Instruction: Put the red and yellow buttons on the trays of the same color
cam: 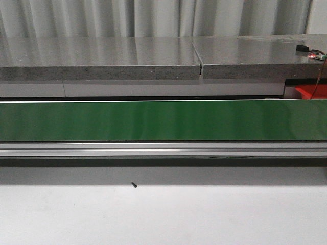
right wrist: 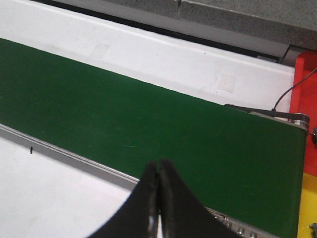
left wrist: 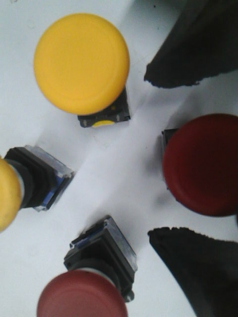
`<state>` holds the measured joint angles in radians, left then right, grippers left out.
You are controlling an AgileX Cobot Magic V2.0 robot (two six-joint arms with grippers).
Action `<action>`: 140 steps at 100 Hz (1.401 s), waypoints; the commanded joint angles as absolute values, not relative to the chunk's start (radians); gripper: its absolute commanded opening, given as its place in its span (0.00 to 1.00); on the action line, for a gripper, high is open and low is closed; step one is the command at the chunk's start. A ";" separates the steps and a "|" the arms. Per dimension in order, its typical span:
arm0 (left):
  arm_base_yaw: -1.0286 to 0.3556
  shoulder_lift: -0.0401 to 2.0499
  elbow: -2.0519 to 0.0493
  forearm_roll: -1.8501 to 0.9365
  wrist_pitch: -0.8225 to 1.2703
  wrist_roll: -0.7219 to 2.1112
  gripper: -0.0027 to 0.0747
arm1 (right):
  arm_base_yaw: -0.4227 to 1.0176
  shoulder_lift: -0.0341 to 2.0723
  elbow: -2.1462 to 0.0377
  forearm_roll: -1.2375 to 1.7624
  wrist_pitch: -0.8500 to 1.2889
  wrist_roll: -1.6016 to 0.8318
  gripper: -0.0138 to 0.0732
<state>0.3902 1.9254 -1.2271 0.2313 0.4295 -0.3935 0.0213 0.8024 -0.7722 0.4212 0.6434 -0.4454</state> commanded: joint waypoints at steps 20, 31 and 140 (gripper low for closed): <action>0.394 1.864 -1.256 0.259 0.375 -0.395 0.11 | 0.023 0.793 -0.799 0.437 0.579 -0.453 0.03; 0.394 1.836 -1.256 0.259 0.388 -0.395 0.01 | 0.023 0.793 -0.799 0.437 0.579 -0.453 0.03; 0.177 1.439 -1.126 0.068 0.560 -0.159 0.01 | 0.023 0.793 -0.799 0.437 0.579 -0.453 0.03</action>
